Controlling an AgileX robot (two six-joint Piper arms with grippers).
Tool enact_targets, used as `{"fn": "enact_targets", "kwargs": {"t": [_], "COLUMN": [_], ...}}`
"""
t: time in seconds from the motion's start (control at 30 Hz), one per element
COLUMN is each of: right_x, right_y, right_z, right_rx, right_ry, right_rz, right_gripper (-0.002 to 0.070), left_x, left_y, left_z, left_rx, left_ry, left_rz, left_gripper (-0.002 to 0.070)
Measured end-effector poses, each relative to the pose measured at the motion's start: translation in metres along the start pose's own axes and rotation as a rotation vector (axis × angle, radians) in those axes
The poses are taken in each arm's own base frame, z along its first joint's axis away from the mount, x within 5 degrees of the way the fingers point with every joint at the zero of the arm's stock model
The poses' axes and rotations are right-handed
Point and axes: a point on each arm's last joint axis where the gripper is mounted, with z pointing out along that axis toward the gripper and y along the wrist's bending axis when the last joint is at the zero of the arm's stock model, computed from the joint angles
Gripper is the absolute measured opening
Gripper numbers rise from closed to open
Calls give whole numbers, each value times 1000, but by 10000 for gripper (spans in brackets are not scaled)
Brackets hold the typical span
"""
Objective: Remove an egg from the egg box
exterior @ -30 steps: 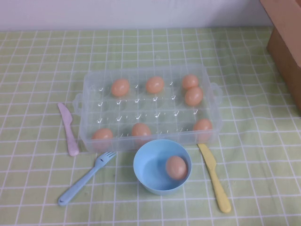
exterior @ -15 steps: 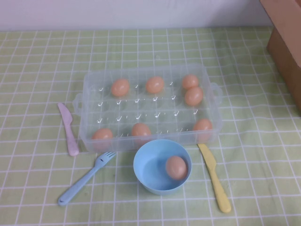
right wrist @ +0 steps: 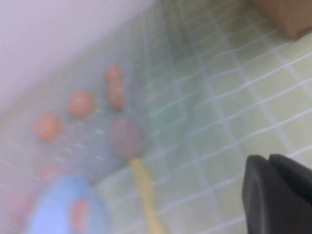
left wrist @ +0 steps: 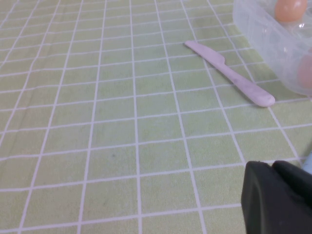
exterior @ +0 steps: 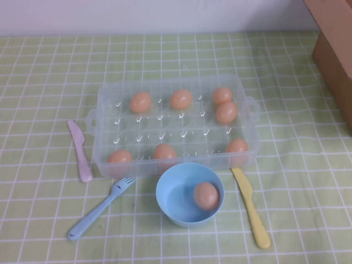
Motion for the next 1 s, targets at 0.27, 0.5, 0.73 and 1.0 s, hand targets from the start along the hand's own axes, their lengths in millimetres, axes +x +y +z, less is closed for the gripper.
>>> {"fn": "enact_targets", "kwargs": {"t": [0.27, 0.5, 0.73, 1.0], "right_x": [-12, -15, -10, -51], "right_y": [16, 15, 18, 57], "right_z": [-2, -2, -2, -5], "right_rx": [-219, -206, -214, -212], "right_ry": [-75, -119, -78, 165], "right_rz": [631, 553, 359, 55], "right_gripper": [-17, -17, -17, -17], "left_x": [0, 0, 0, 0], "left_y": [0, 0, 0, 0], "left_z": [0, 0, 0, 0], "left_rx": [0, 0, 0, 0], "left_ry": [0, 0, 0, 0], "left_rz": [0, 0, 0, 0], "left_gripper": [-4, -4, -4, -5]}}
